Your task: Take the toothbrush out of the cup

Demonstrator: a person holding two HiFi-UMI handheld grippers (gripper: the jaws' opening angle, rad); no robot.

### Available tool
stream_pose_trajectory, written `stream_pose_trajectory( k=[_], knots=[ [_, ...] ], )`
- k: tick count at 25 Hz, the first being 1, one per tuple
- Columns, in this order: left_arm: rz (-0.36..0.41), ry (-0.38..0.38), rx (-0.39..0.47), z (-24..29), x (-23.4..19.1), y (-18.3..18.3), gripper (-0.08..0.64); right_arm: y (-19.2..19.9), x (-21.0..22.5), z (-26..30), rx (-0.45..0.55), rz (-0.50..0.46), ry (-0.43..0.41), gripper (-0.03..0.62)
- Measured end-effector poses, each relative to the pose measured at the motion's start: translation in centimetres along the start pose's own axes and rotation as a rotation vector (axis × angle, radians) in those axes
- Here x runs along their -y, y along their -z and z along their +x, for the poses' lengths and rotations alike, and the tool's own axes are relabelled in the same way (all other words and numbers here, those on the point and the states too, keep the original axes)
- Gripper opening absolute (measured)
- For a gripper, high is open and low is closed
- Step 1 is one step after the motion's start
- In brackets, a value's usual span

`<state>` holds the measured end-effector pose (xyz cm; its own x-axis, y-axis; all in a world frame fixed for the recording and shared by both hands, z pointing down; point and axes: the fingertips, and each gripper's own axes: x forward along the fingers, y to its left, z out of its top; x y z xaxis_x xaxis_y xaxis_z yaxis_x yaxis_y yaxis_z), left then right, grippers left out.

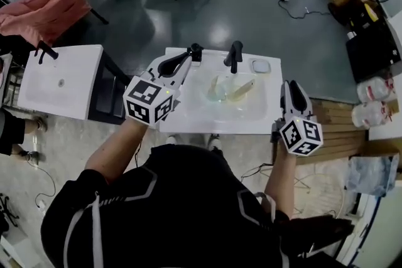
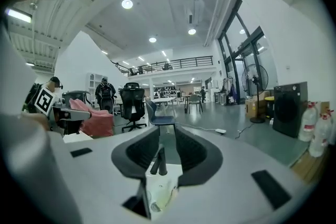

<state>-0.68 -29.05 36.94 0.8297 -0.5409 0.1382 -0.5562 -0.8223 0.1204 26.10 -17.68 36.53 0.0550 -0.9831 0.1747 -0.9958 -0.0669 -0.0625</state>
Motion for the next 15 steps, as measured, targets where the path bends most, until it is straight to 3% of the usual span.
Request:
stream_pose_trajectory(
  k=[9, 15],
  knots=[
    [-0.006, -0.036, -0.056, 1.3, 2.1, 4.2, 0.095, 6.5, 4.1, 0.4, -0.064, 0.031, -0.03, 0.161],
    [-0.039, -0.058, -0.085, 1.0, 3.2, 7.0, 0.097, 10.1, 4.2, 1.8, -0.093, 0.007, -0.08, 0.163]
  ],
)
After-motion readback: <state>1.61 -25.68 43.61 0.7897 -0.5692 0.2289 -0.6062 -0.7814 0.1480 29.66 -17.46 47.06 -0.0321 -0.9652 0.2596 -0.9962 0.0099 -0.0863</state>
